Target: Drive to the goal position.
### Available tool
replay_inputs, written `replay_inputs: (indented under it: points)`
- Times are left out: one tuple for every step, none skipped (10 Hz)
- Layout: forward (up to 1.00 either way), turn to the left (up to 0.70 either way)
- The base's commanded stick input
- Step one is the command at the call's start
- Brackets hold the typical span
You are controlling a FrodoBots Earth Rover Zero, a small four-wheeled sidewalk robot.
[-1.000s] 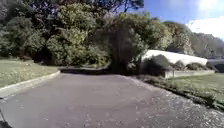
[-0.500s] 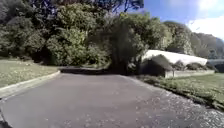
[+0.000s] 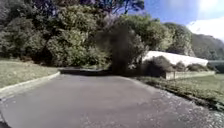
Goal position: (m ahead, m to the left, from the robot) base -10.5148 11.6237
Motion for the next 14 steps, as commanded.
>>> replay_inputs:
  points:
    - [1.0, 0.0]
    - [1.0, 0.0]
    - [1.0, 0.0]
    - [1.0, 0.0]
    - [1.0, 0.0]
    - [1.0, 0.0]
    - [1.0, 0.0]
    - [1.0, 0.0]
    - [1.0, 0.0]
    - [1.0, 0.0]
    - [1.0, 0.0]
    - [1.0, 0.0]
    - [1.0, 0.0]
    - [1.0, 0.0]
